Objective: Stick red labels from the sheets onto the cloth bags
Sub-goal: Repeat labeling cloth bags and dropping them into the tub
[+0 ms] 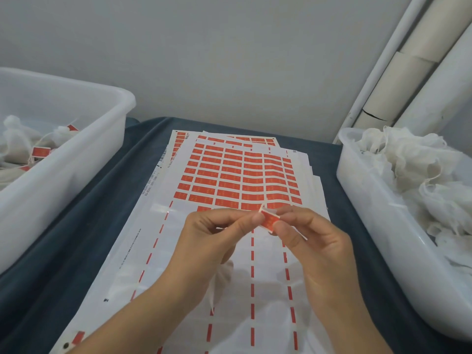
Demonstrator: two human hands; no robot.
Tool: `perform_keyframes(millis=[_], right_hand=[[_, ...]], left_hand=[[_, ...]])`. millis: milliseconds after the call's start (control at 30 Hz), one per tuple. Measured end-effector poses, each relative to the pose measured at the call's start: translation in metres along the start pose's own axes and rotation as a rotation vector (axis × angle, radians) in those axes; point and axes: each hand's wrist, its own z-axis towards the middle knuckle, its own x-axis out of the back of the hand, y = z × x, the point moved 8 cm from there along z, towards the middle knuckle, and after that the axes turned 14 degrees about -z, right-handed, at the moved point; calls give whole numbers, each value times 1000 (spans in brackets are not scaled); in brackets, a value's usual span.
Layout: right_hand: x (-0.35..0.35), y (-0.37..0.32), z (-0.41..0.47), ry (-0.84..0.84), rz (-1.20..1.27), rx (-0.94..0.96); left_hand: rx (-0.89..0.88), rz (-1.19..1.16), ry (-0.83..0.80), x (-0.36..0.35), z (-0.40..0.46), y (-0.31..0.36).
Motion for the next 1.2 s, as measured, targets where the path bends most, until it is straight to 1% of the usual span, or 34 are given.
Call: perform_keyframes(millis=[233,633,767,833,900,1067,1133,1167,1200], right_hand=[[2,5,-1,12,23,-44],[-3,0,-3,-15,45,11],[-9,-2,-6,-5,54,39],[-7,0,-5,16,81,27],[-4,3,-3,48,111,4],[-7,0,-6,82,-54,111],[-7,5,-5,63,-18,106],[-5,6,-3,67,-11,99],[-1,10,-1,86,-14,90]], left_hand=[[-1,-4,-37,-3,-1,0],[-7,-29,-58,-4,-2,-4],[28,-30,-60,-1,-1,-11],[8,-11,-49,1,0,-11],[-53,63,-28,3,3,-10],[-226,393,30,6,1,-4],[-211,372,121,12,2,1],[-194,304,189,19,5,8],[-216,212,248,27,9,21]])
